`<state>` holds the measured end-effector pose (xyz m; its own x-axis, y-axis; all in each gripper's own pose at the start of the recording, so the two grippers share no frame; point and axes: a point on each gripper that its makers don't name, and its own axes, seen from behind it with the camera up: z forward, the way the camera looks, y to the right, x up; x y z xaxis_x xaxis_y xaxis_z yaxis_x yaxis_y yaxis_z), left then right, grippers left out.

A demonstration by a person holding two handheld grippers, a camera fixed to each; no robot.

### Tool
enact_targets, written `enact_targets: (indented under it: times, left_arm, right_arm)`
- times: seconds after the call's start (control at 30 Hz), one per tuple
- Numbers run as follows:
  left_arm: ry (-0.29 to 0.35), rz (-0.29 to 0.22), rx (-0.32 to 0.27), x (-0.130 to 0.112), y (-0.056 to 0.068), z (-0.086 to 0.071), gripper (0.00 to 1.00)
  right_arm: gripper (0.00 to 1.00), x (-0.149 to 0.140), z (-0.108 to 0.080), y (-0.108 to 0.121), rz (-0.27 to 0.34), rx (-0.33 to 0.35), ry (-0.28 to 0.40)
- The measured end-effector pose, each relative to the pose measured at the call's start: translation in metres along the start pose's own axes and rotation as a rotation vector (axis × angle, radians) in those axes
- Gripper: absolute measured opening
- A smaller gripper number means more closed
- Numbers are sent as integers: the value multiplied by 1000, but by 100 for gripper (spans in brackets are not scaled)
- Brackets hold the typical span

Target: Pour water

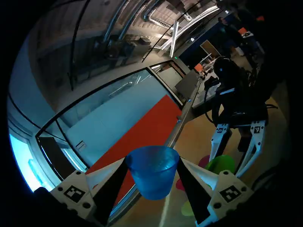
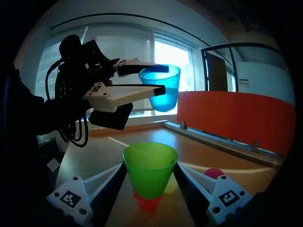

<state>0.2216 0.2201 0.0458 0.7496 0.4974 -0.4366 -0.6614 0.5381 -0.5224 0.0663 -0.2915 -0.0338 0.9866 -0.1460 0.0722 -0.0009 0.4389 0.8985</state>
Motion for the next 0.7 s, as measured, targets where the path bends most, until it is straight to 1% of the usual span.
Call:
enact_targets:
  times: [0.3, 0.7]
  left_arm:
    - [5, 51, -2, 1, 3, -1, 87]
    - [13, 102, -4, 3, 7, -1, 88]
  right_arm:
    - [90, 2, 0, -1, -3, 4, 1]
    - [90, 3, 1, 1, -6, 1, 2]
